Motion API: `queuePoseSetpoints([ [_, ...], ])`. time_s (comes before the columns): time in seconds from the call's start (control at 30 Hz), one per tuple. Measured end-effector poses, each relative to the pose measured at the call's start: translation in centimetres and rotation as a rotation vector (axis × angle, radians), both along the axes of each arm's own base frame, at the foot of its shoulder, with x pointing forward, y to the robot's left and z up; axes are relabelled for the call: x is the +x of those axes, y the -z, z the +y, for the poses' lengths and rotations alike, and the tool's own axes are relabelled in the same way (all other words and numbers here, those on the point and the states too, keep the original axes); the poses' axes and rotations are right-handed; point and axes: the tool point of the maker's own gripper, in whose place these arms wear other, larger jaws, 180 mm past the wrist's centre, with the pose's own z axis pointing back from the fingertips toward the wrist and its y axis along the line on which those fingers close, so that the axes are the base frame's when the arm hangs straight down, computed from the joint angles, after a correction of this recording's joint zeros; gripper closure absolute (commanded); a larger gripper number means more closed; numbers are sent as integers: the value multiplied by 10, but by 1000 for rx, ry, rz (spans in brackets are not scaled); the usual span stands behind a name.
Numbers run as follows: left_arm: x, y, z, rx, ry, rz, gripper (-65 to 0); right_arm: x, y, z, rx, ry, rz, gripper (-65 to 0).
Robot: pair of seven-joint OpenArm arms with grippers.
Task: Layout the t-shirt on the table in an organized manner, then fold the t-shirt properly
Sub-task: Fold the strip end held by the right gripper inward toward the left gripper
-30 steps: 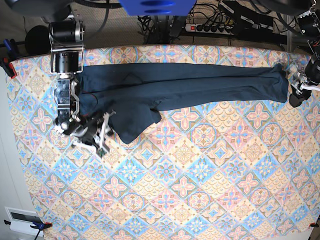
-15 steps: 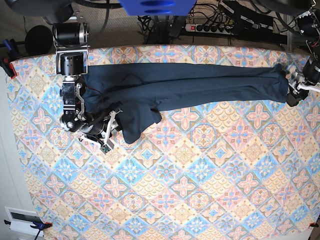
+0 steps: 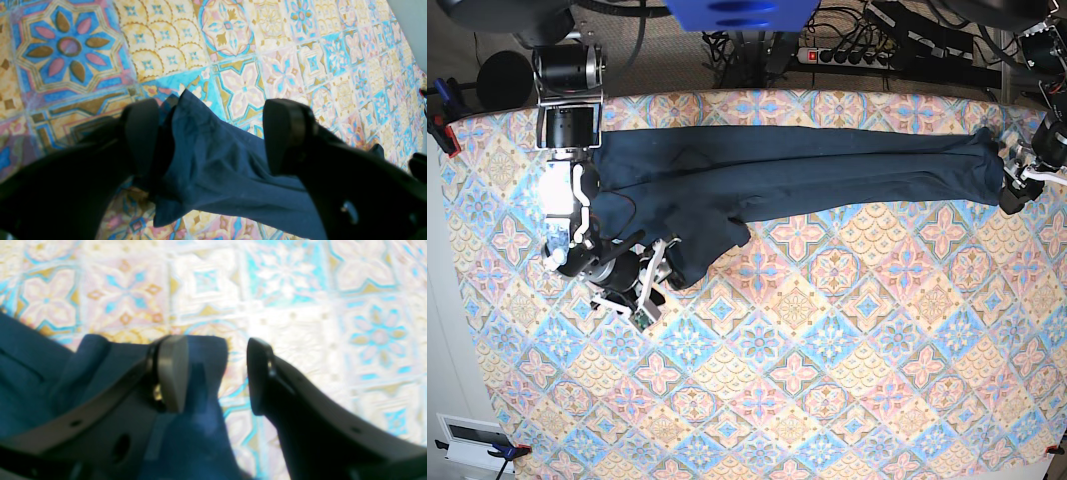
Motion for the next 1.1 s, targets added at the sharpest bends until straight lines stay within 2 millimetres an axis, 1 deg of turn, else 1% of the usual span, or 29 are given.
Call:
queuePoseSetpoints([
  [0.07,0,0,0,0,0,0,-475,-8,16,-5,-16,7,51,-278],
  [0.13,0,0,0,0,0,1,-475,-12,25,-8,-19,13,82,-278],
  [0.27,0,0,0,0,0,0,-475,-13,35,-8,-1,22,109,-278],
  [0.5,0,0,0,0,0,0,-475,-20,56,-10,24,42,166,-278],
  [0.77,0,0,0,-1,0,0,-475,-17,60,-7,77,59,160,-277],
  [0.8,0,0,0,-1,0,0,-475,-17,60,-7,77,58,159,-269],
  [0.83,0,0,0,-1,0,0,-475,-19,61,-4,67,41,164,-244],
  [0.87,0,0,0,-1,0,-1,-475,-19,62,0,54,24,160,-202],
  [0.97,0,0,0,-3,0,-2,-475,-27,64,20,26,-59,166,-33],
  [1.0,0,0,0,-3,1,-2,-475,-30,65,30,32,-83,169,0],
  [1.03,0,0,0,-3,1,-3,-475,-32,66,36,37,-99,170,0],
  [1.1,0,0,0,-3,0,-2,-475,-34,62,41,31,-118,160,-8],
])
